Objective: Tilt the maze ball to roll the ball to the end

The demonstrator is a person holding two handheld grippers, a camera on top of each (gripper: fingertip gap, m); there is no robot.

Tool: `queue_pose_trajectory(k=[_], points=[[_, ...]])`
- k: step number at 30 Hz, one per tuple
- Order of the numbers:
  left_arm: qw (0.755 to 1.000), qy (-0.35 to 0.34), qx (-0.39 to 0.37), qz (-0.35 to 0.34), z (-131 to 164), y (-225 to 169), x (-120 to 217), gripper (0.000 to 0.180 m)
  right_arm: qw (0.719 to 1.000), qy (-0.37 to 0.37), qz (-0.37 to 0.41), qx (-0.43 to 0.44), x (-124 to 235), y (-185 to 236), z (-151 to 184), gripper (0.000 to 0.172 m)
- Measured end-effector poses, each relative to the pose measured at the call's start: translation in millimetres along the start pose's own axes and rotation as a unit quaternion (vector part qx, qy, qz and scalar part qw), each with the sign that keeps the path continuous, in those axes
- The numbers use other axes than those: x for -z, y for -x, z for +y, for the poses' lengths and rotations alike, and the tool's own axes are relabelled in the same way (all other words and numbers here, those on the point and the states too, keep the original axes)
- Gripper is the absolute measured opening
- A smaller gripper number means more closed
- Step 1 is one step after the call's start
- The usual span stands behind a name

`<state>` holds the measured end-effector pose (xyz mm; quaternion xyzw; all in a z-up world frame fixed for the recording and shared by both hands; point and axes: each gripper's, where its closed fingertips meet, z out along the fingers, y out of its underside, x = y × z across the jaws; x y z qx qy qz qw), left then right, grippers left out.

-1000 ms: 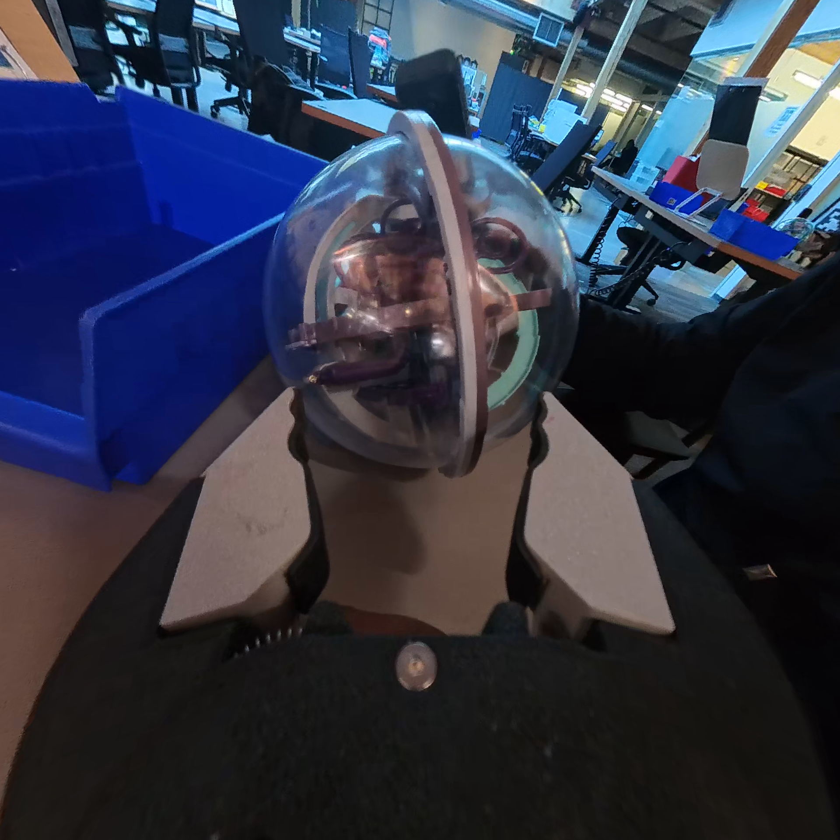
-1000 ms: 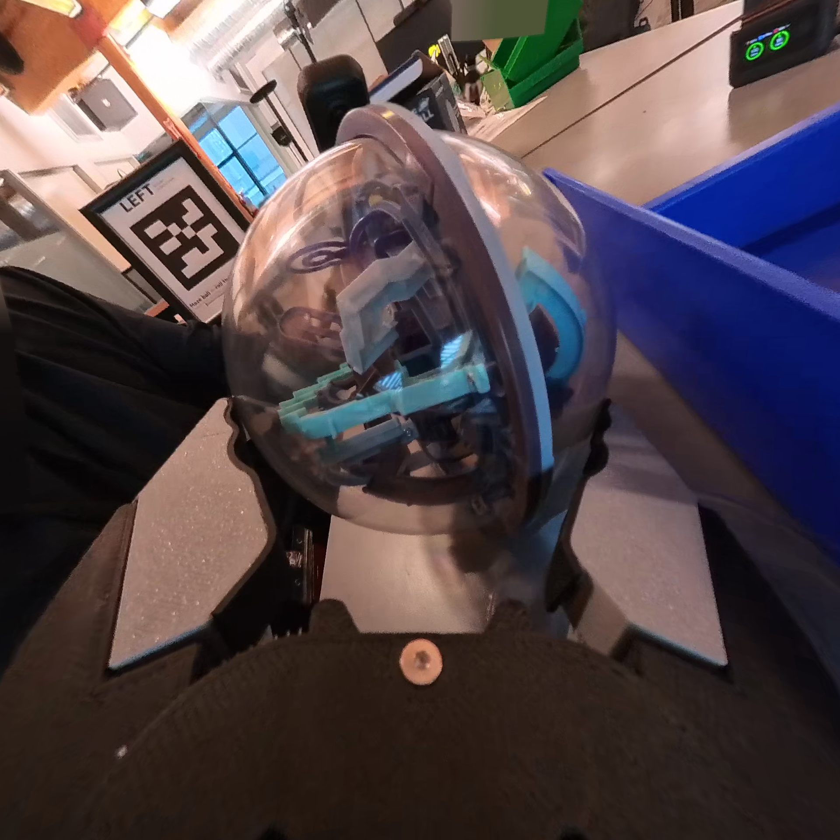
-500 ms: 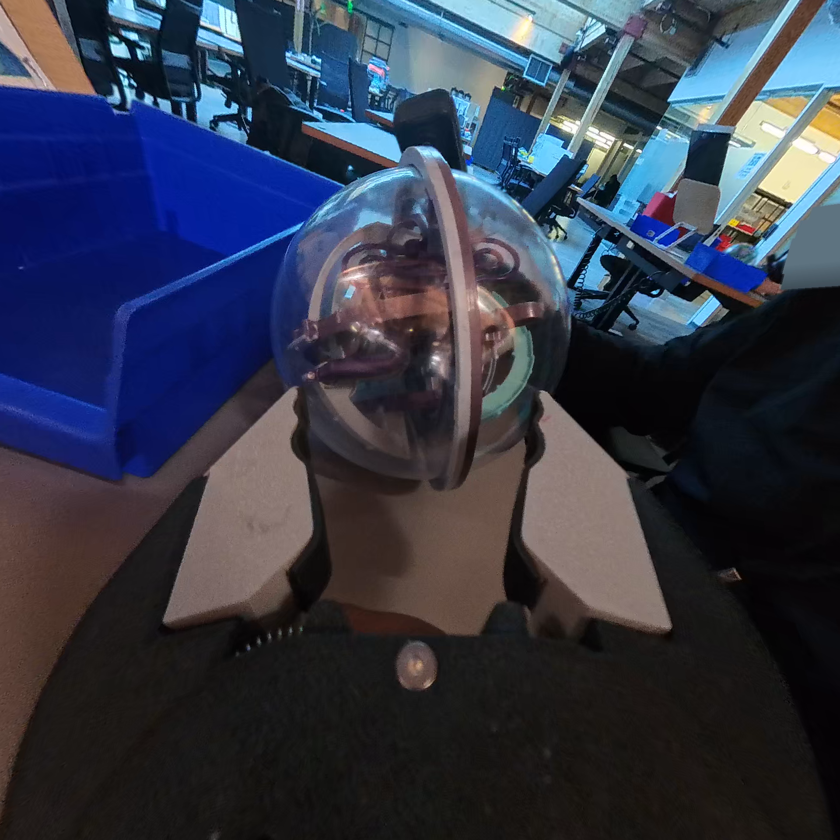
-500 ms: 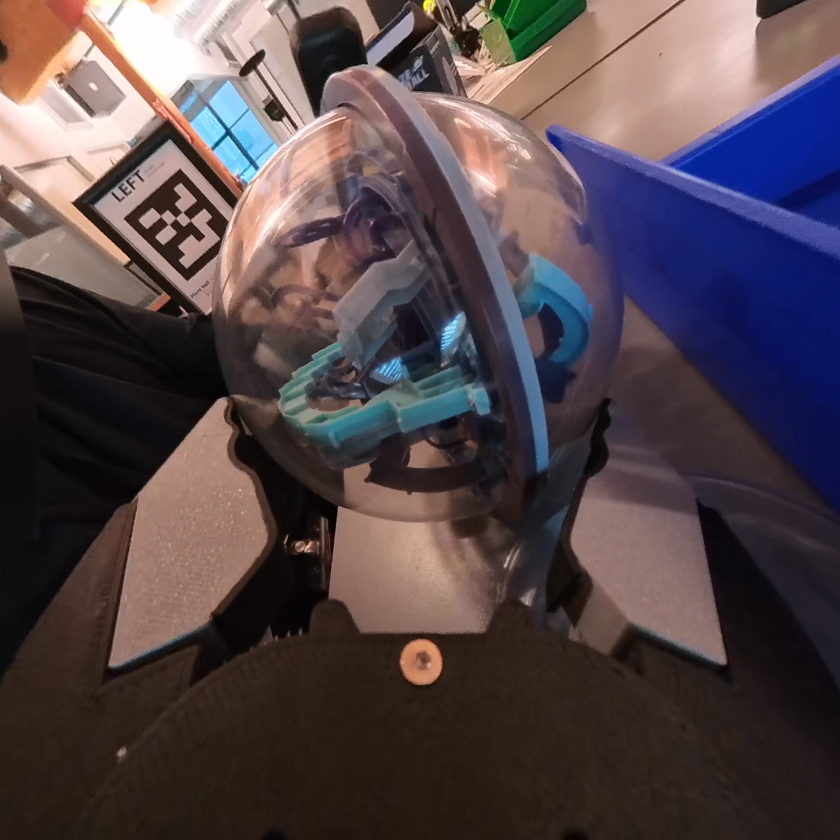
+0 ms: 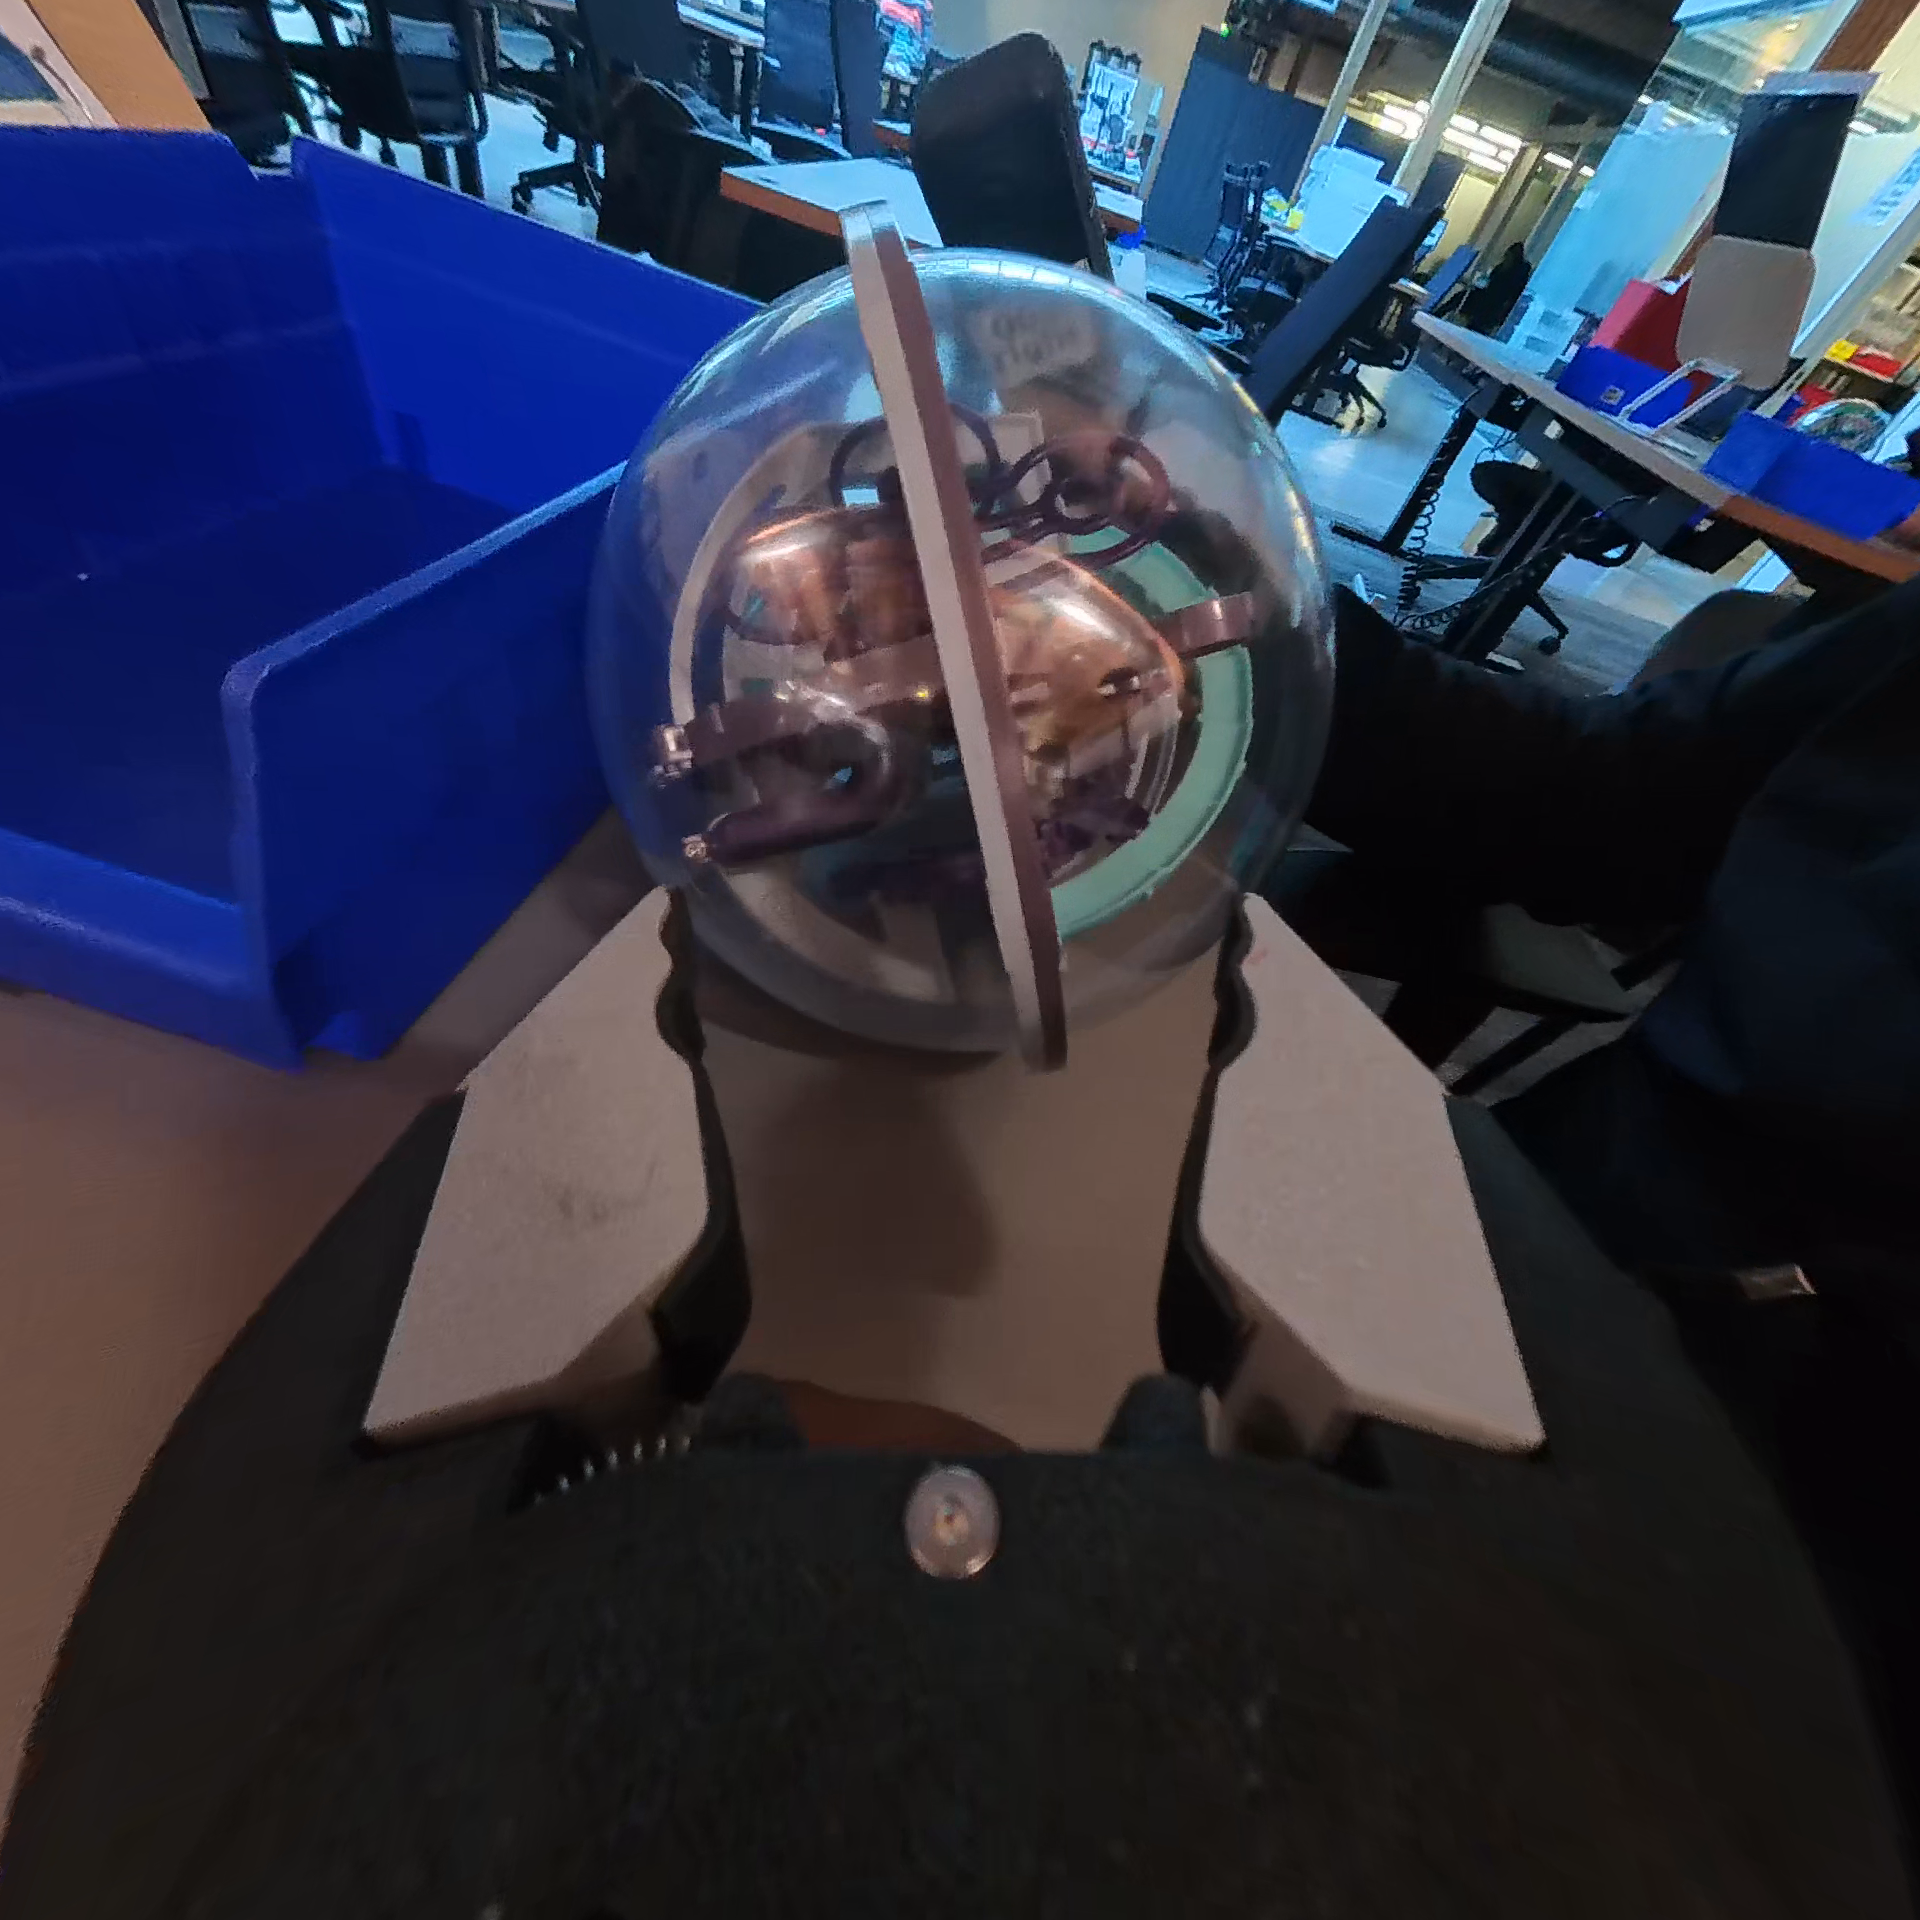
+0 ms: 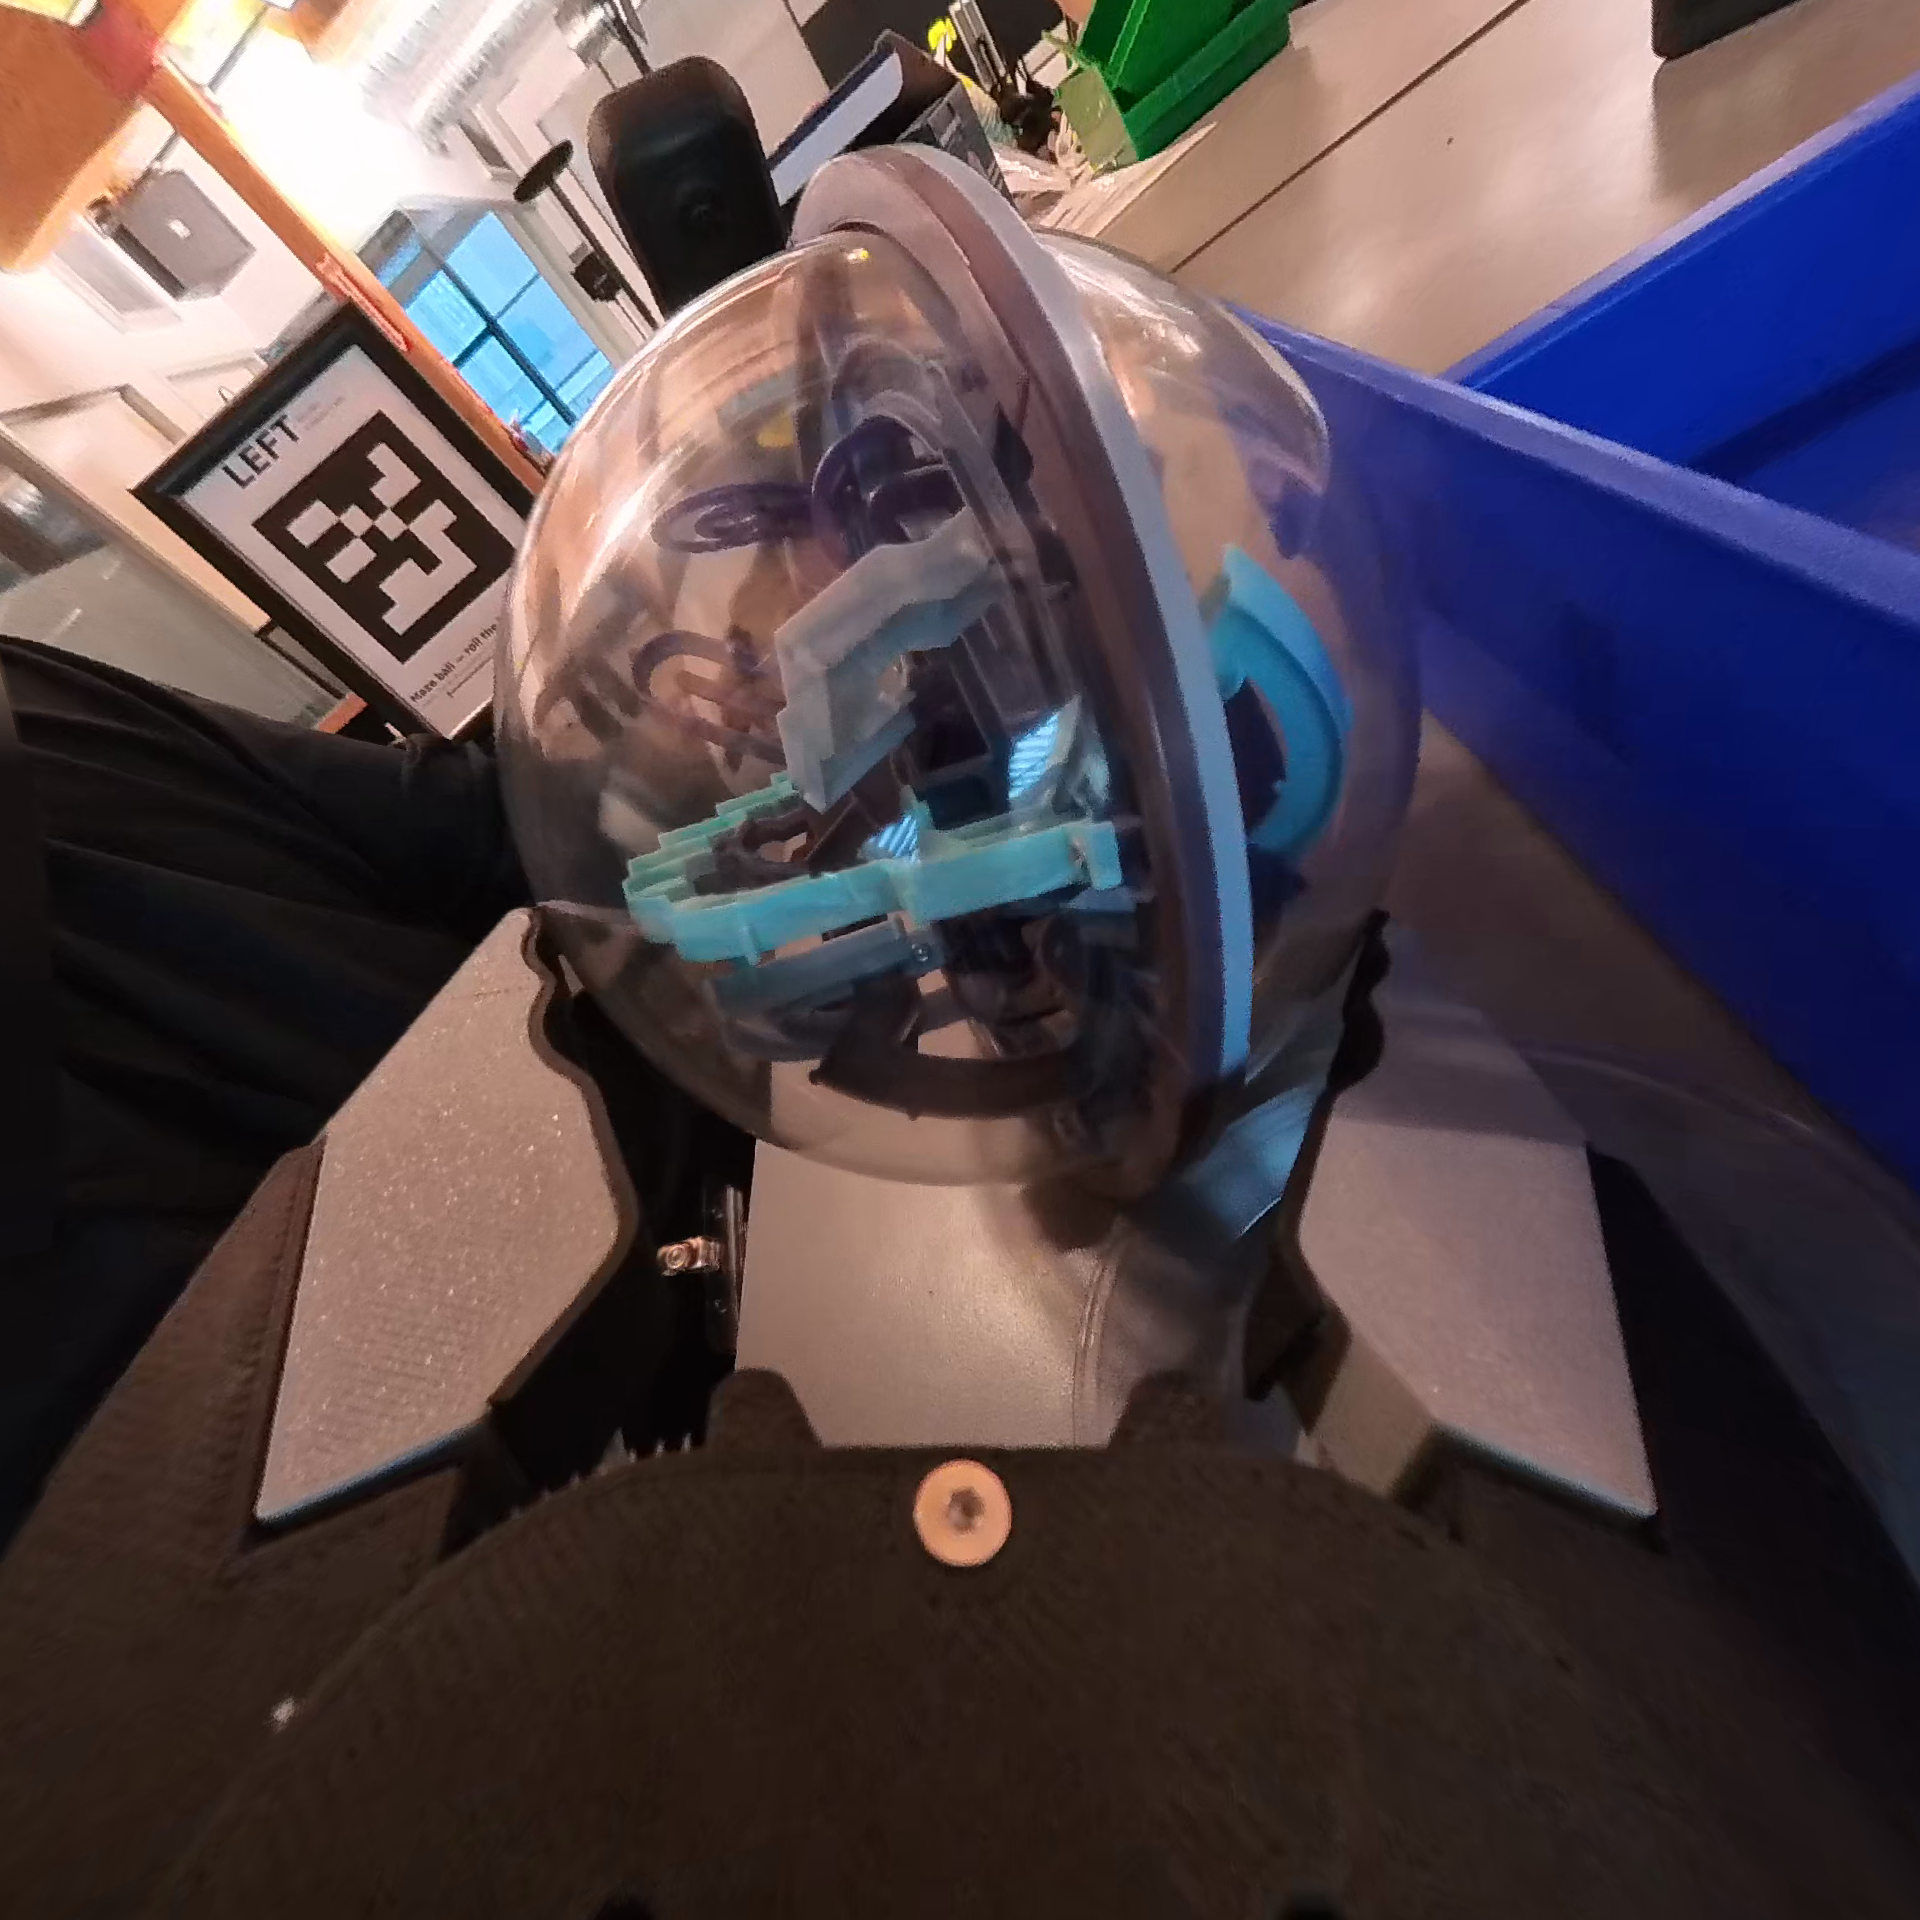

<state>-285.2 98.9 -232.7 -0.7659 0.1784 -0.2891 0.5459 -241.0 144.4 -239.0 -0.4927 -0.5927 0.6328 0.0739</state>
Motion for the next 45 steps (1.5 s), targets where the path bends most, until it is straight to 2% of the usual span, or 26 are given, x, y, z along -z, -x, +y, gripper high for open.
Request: queue_pose_trajectory(k=[9,25,31,45], points=[[0.999,0.0,-0.042,-0.015,-5.0,-4.6,1.9,0.098,0.999,0.01,0.008,0.036,-2.8,3.9,1.9,0.145],[0.992,0.047,-0.105,-0.049,-27.4,-16.3,15.4,0.098,0.993,-0.065,-0.004,0.098,-7.6,21.2,-20.1,0.147],[0.989,0.065,-0.12,-0.062,-30.6,-23.0,17.8,0.098,0.991,-0.07,-0.011,0.11,-9.7,26.5,-18.8,0.149],[0.984,0.064,-0.142,-0.082,-40.6,-31.4,12.2,0.098,0.984,-0.112,-0.014,0.137,-0.4,35.4,-29.8,0.15]])
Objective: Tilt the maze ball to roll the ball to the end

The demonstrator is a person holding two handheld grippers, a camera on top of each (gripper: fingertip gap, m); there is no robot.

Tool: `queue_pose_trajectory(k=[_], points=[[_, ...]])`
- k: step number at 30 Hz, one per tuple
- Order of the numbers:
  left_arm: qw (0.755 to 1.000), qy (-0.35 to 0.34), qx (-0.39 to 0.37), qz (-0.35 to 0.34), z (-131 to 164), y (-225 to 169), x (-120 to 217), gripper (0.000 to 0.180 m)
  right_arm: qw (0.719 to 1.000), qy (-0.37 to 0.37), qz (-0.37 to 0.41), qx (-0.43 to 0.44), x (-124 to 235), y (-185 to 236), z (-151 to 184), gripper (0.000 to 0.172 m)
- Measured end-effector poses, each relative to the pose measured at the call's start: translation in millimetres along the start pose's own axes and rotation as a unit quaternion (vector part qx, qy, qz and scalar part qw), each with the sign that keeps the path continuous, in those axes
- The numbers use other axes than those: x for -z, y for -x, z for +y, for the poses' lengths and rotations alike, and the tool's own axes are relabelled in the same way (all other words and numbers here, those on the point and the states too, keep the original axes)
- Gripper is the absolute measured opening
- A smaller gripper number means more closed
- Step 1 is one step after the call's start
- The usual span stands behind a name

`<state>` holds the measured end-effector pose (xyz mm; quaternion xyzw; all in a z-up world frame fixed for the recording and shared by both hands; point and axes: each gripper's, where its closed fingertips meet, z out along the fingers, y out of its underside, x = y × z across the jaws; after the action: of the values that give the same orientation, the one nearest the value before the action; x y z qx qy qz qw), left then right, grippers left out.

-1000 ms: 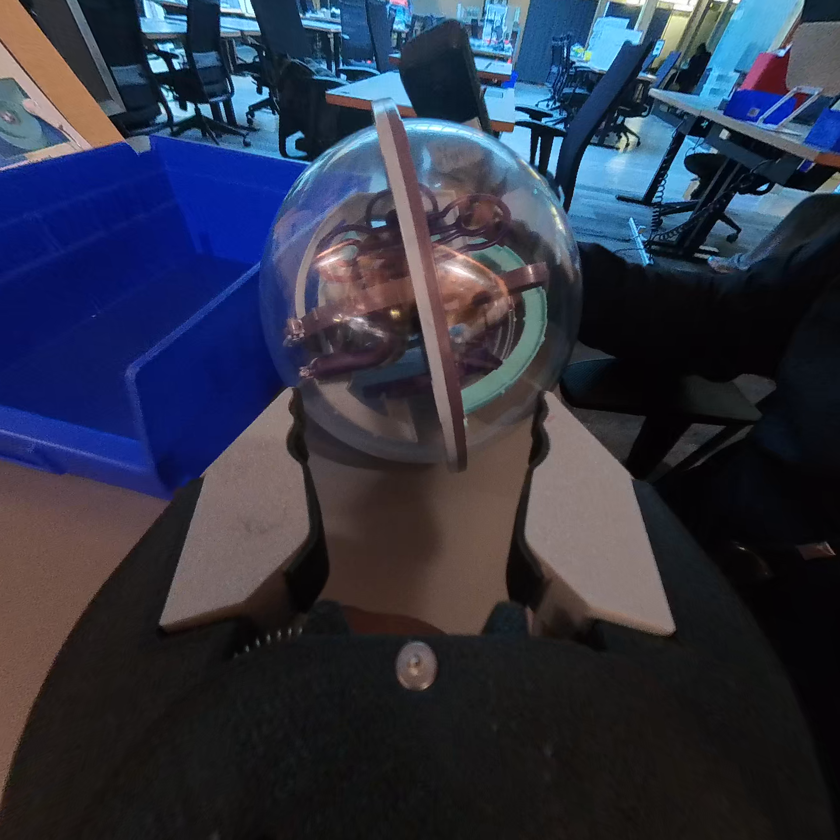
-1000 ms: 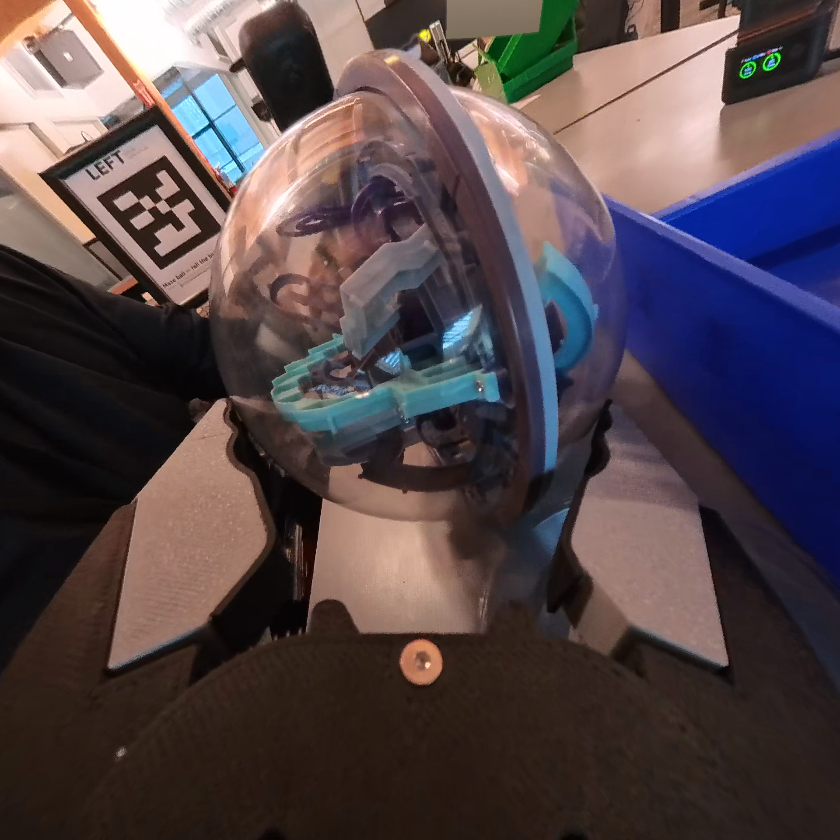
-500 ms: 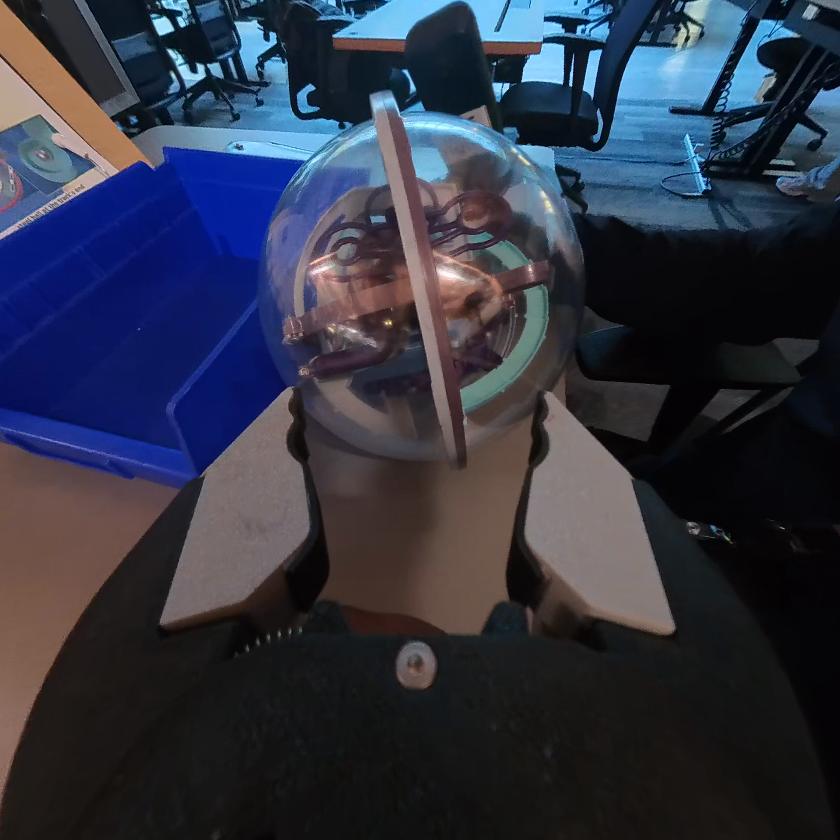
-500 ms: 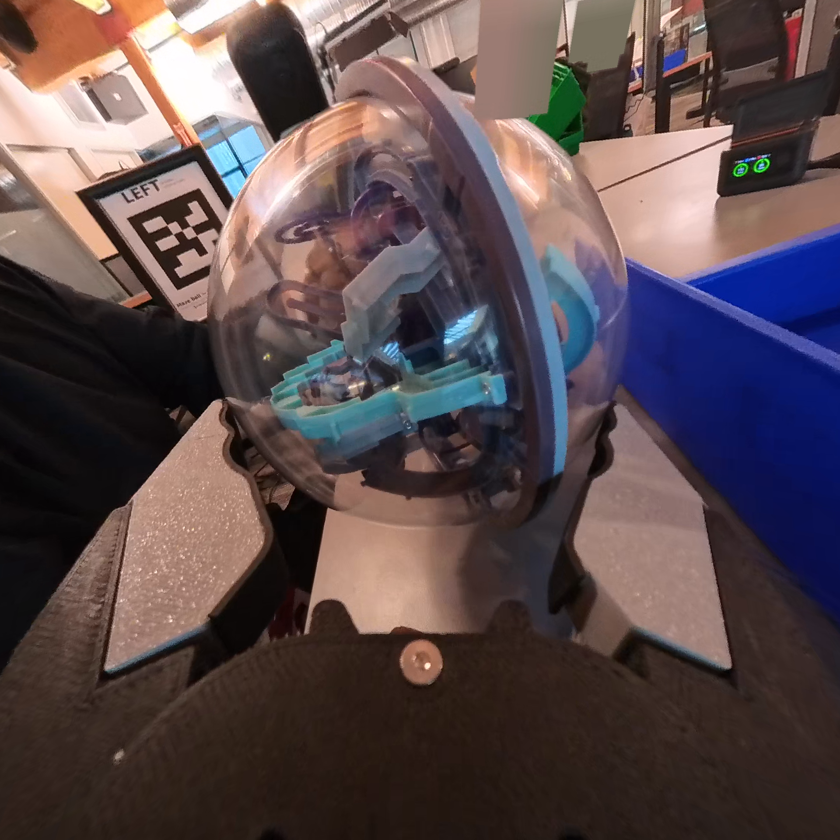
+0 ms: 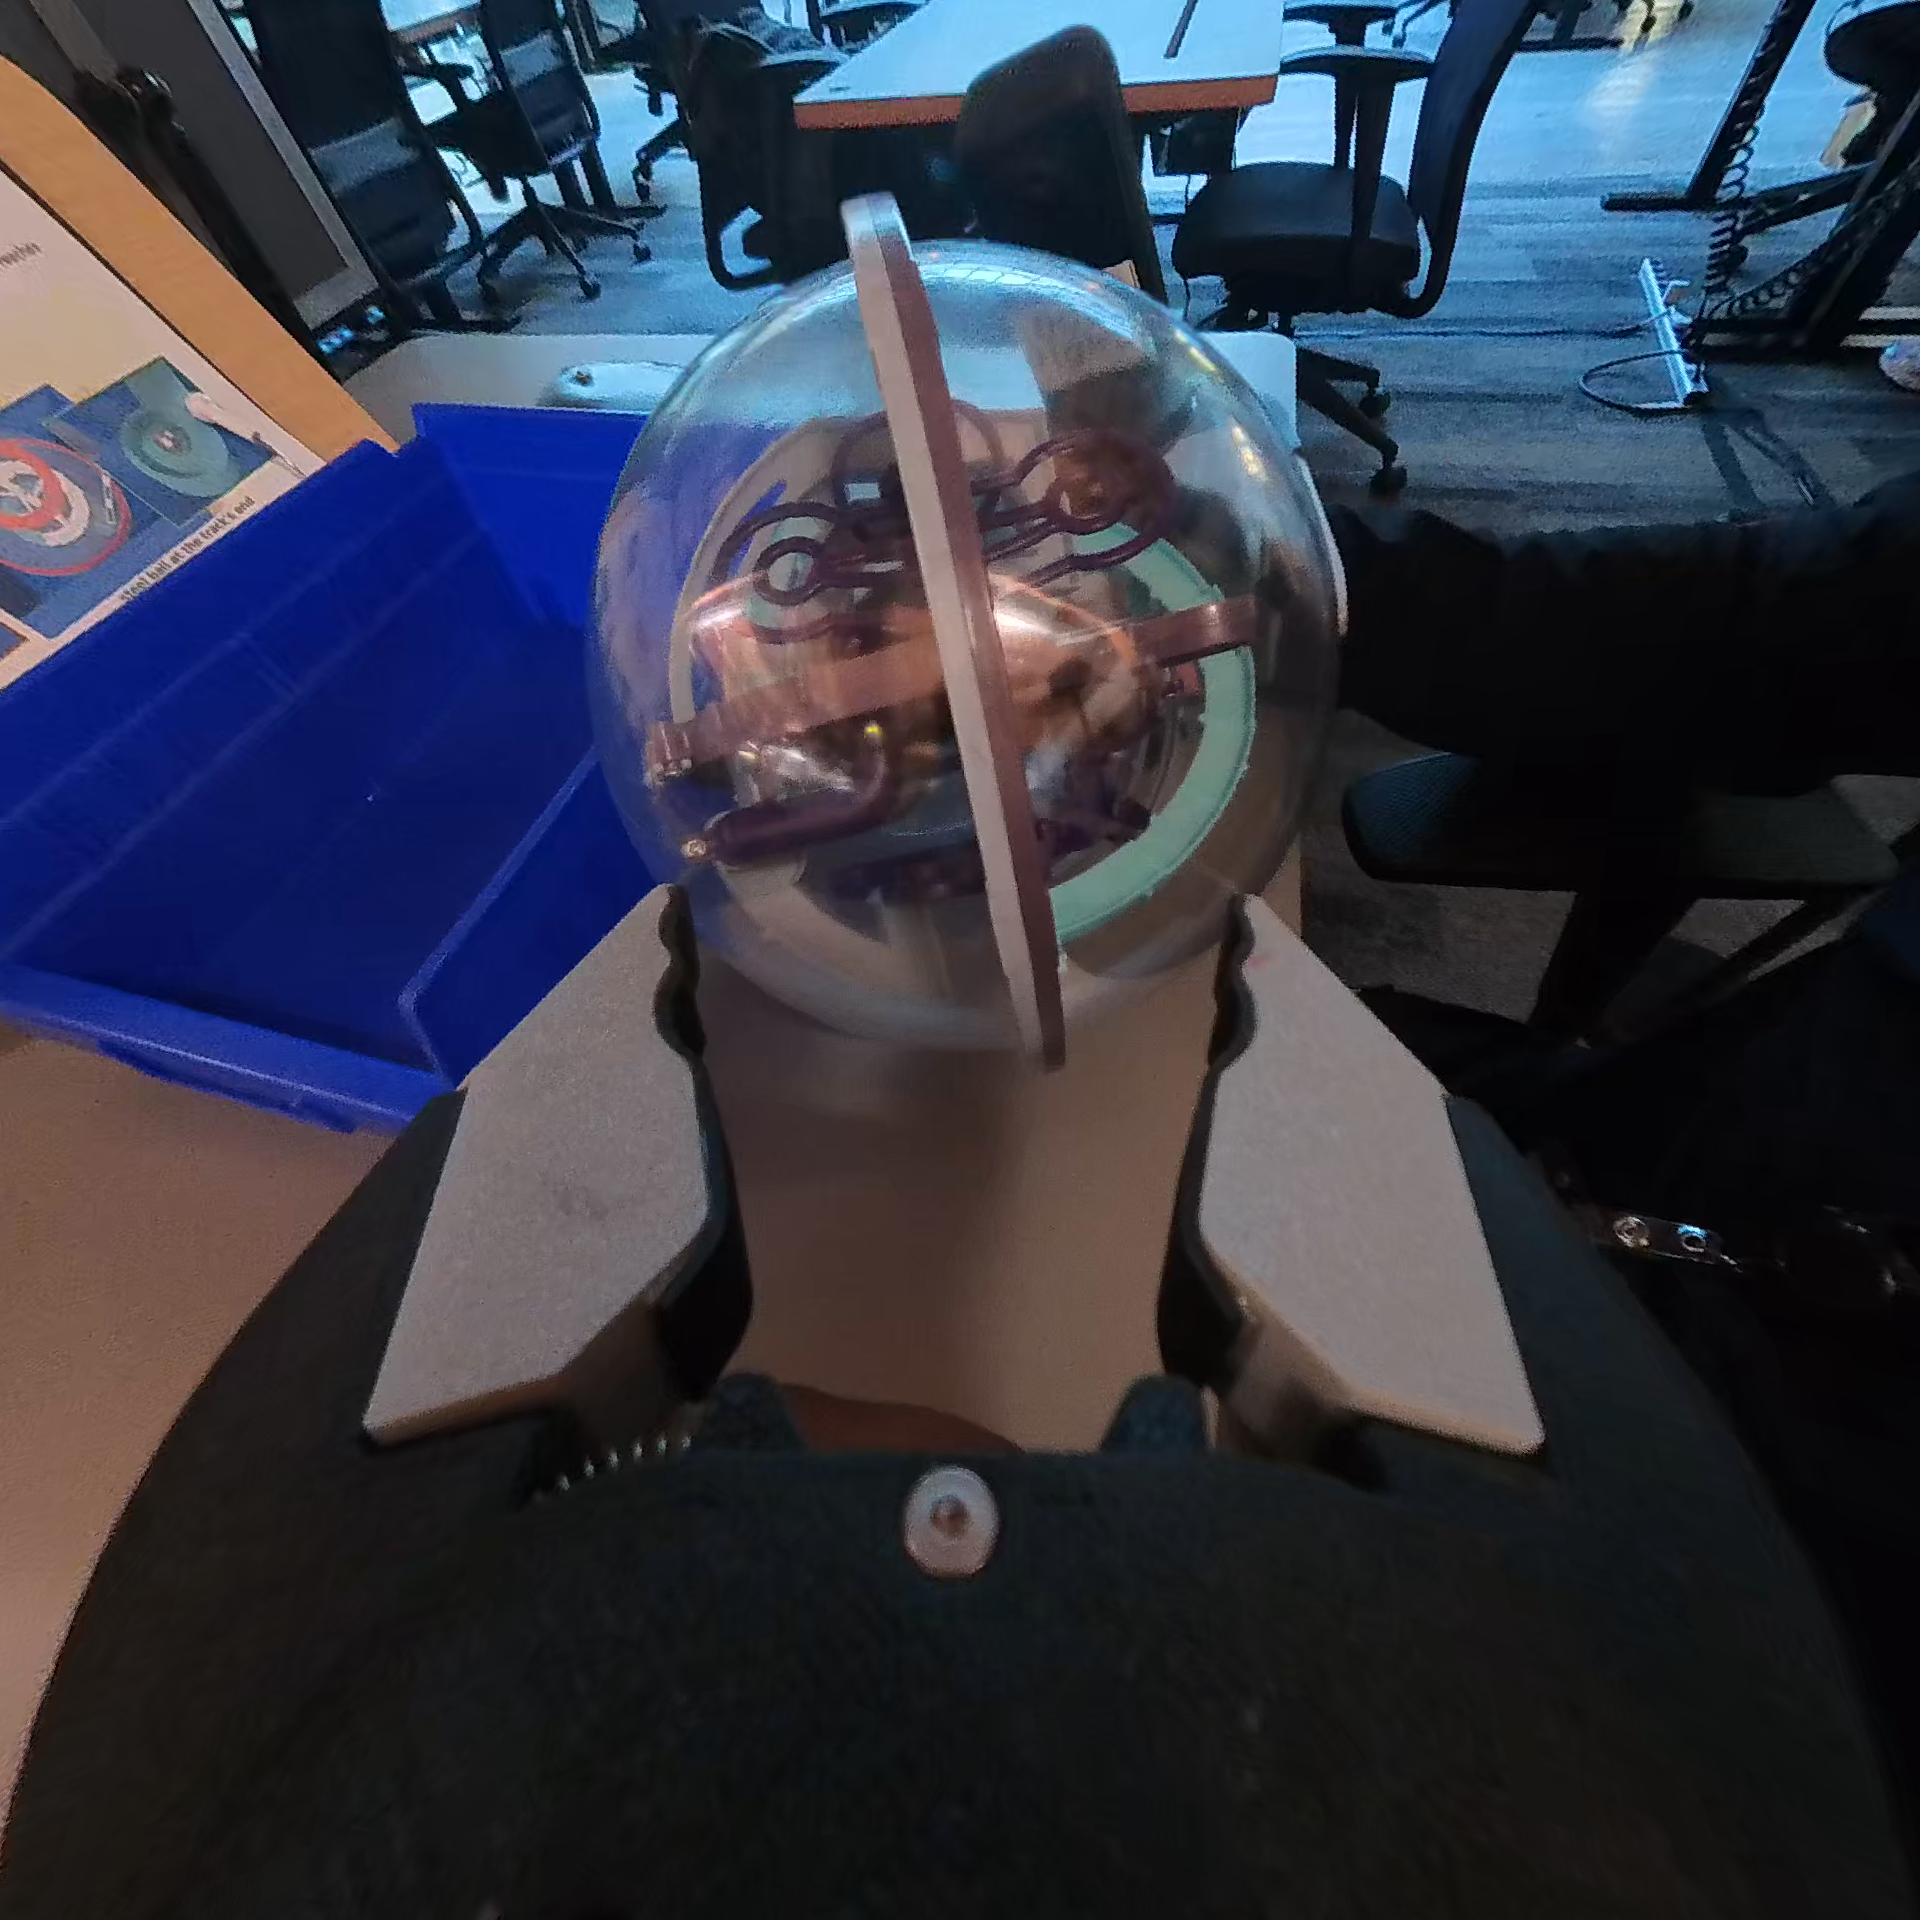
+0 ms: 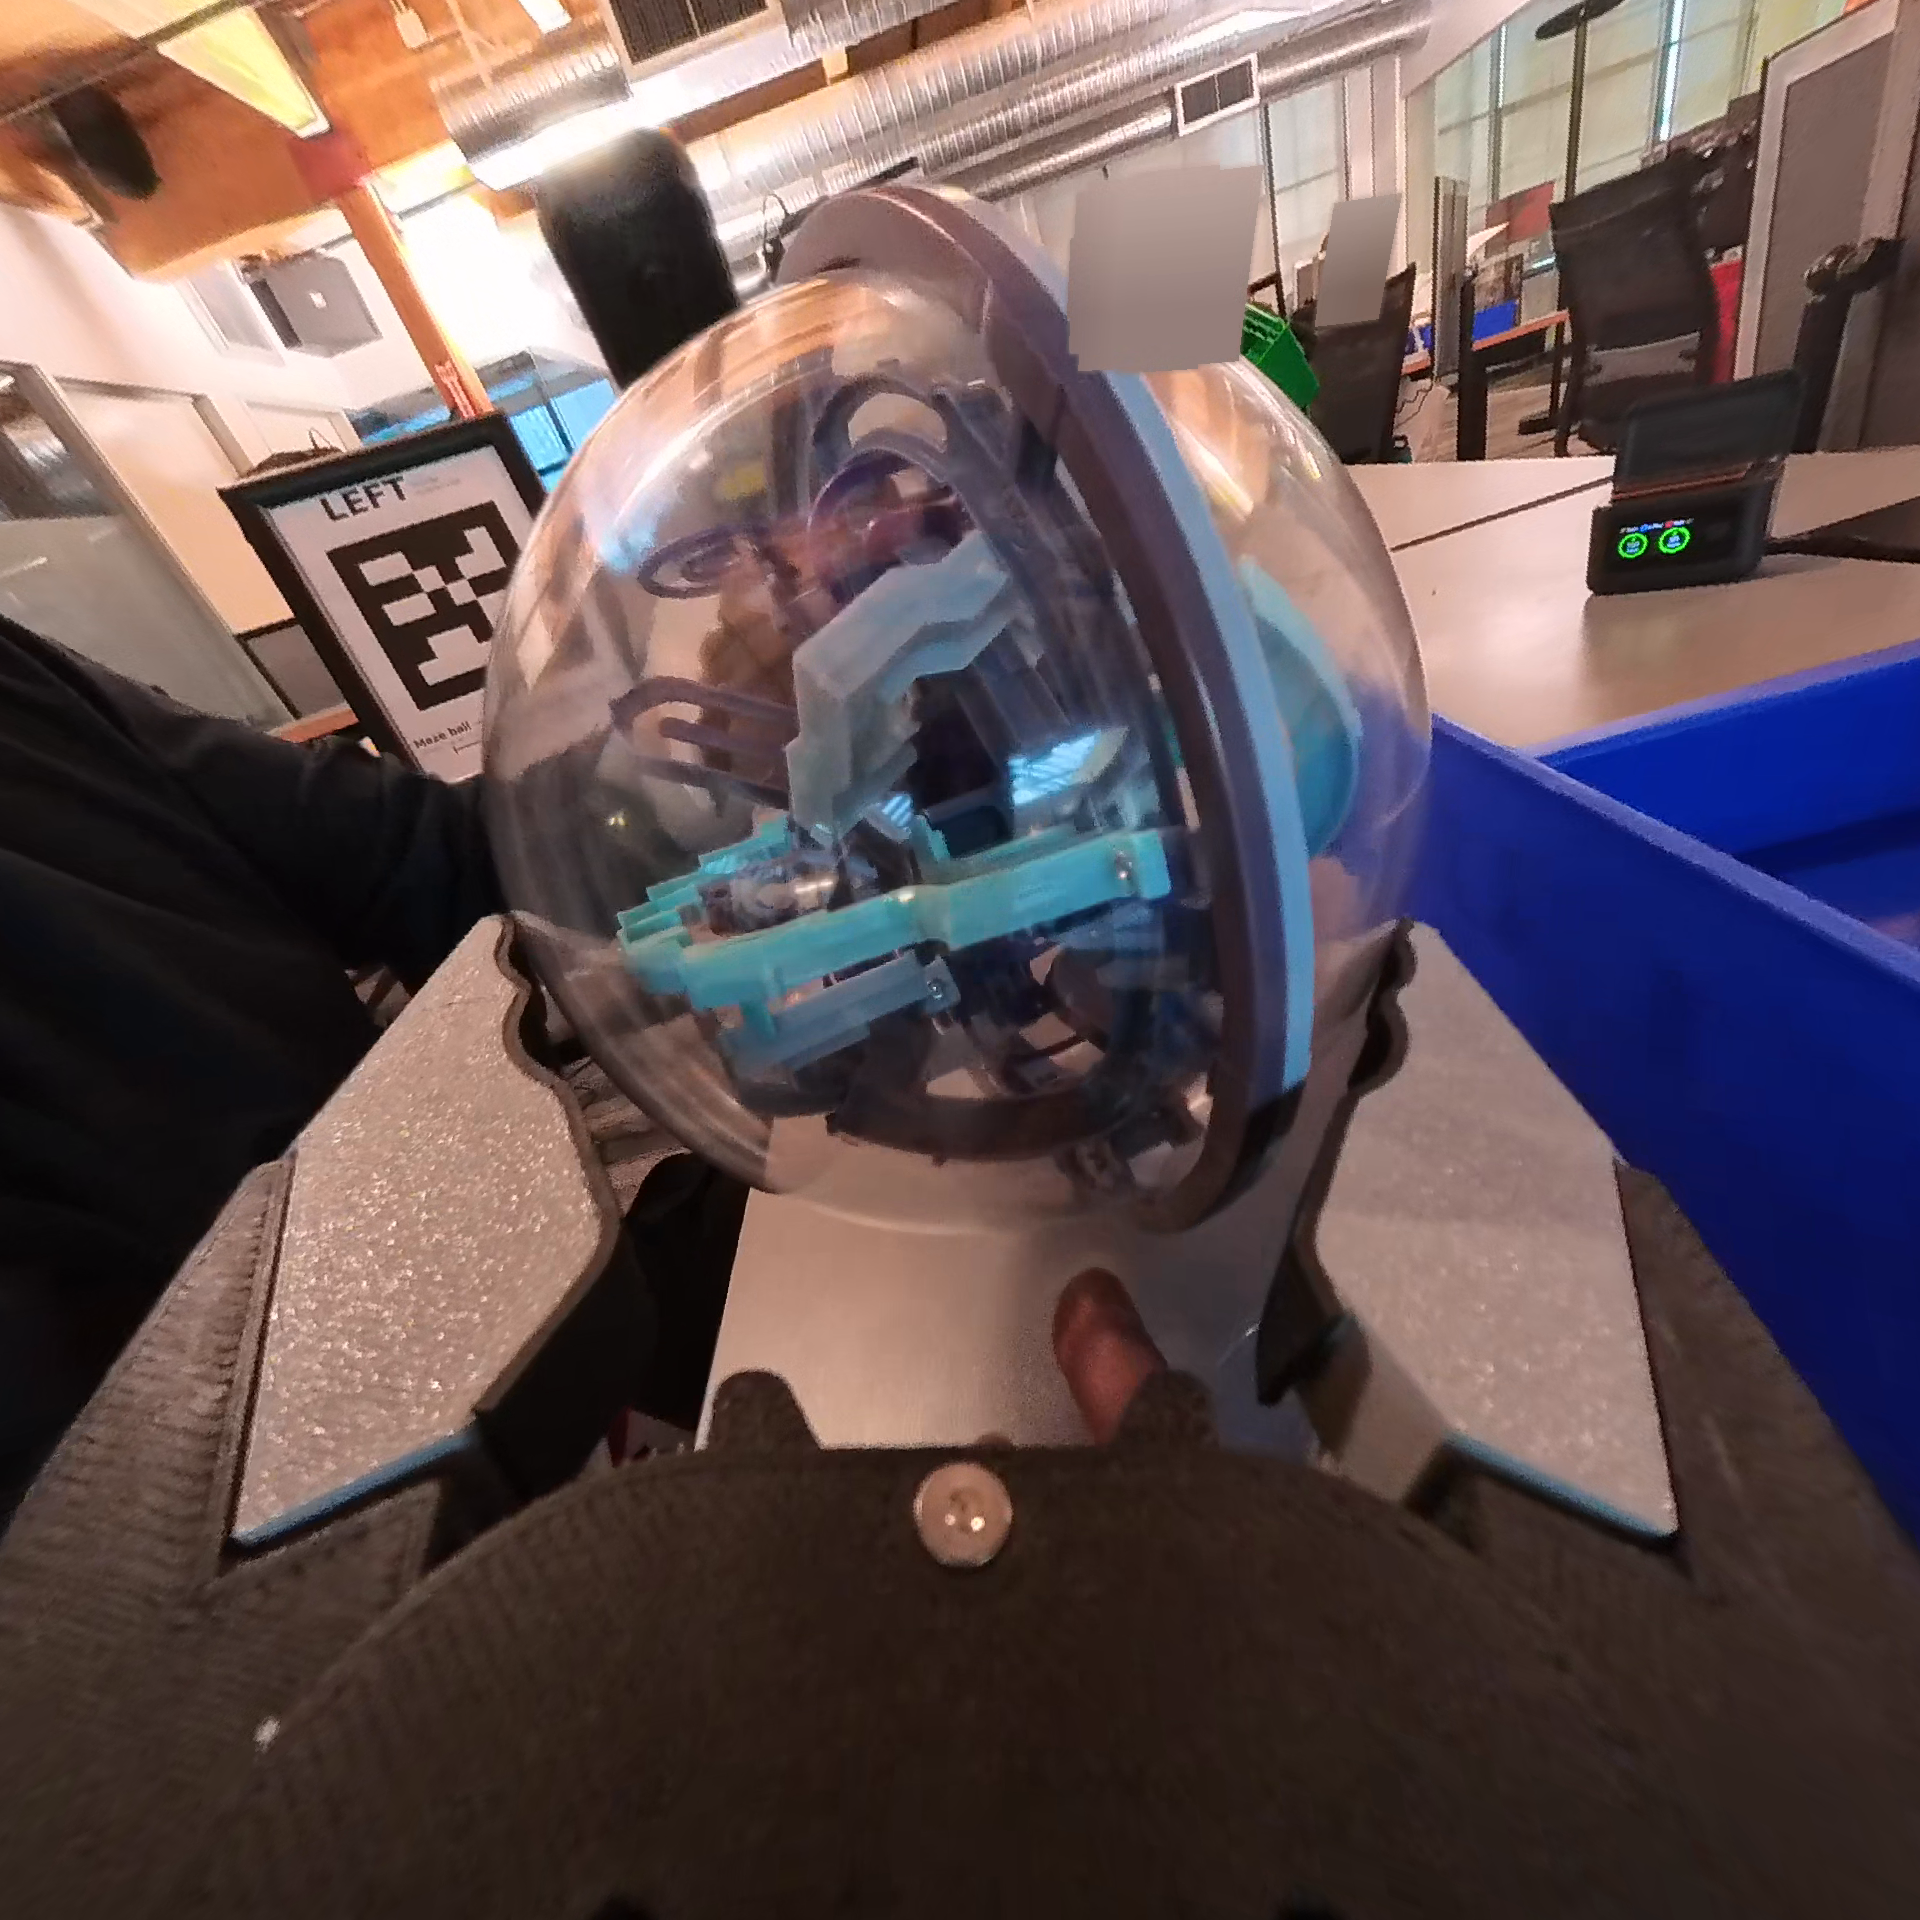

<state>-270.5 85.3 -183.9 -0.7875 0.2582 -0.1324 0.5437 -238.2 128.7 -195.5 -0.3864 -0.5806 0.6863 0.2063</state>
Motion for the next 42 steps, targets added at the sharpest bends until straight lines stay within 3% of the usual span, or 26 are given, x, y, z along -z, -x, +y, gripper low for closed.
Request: queue_pose_trajectory(k=[7,20,42], points=[[0.999,0.024,-0.027,-0.013,5.7,-1.4,-0.3,0.098,1.0,0.008,0.006,0.029,-1.6,0.1,3.1,0.151],[0.999,-0.001,-0.037,-0.025,4.3,-2.6,-2.7,0.098,0.999,0.02,0.011,0.029,-3.8,-1.5,8.6,0.156],[0.995,0.01,-0.087,-0.044,-7.6,-6.3,0.0,0.098,0.996,-0.029,0.016,0.085,-1.1,6.3,-8.2,0.156]])
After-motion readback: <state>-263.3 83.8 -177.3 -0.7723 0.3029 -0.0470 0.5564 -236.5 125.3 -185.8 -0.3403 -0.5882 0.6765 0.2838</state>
